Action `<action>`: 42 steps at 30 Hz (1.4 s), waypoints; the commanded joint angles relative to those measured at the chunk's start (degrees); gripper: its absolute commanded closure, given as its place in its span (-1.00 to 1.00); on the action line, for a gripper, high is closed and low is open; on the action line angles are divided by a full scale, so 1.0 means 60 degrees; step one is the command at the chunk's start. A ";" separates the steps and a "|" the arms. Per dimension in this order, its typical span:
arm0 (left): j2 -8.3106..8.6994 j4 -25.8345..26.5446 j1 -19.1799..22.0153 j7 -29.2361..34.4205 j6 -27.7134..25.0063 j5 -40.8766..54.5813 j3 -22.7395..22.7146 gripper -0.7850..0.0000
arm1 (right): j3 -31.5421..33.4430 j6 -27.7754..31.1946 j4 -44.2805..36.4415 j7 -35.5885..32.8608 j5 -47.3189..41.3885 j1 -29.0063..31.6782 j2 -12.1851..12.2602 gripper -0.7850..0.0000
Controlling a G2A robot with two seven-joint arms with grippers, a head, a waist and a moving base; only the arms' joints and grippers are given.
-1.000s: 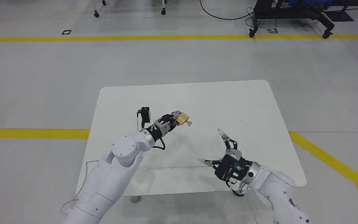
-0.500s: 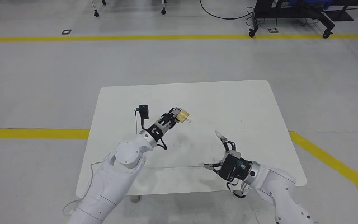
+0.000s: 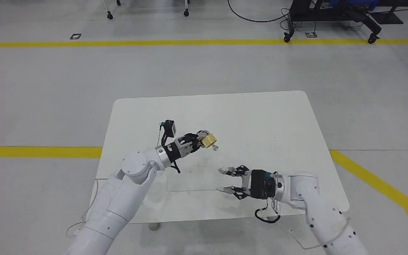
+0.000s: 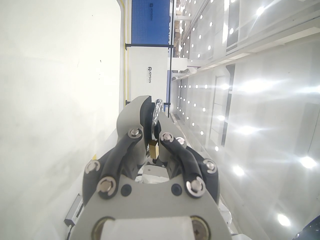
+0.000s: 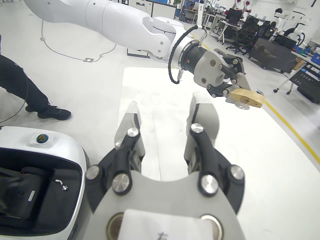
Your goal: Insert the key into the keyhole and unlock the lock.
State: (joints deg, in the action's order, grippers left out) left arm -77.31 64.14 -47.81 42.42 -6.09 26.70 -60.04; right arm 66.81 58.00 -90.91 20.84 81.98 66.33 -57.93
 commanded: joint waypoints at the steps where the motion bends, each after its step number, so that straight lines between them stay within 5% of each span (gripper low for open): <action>1: -0.0015 -0.0126 0.0086 0.0197 0.0005 -0.0013 0.0053 1.00 | -0.0258 0.0000 0.0230 0.0182 -0.0447 -0.0295 0.0116 1.00; 13: -0.0058 -0.0241 0.0296 0.0776 0.0295 -0.0103 0.0204 1.00 | -0.1207 0.0000 0.1118 0.0355 -0.1552 -0.1310 0.0516 1.00; 42: -0.0103 0.0230 0.0054 0.0768 0.1053 0.0356 0.0126 1.00 | -0.1585 0.0000 0.2097 -0.0455 -0.2665 -0.2126 0.0251 1.00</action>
State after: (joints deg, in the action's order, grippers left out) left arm -77.89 65.59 -47.38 47.72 -0.26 27.76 -58.92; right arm 57.13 57.77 -78.12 17.84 65.97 53.47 -56.47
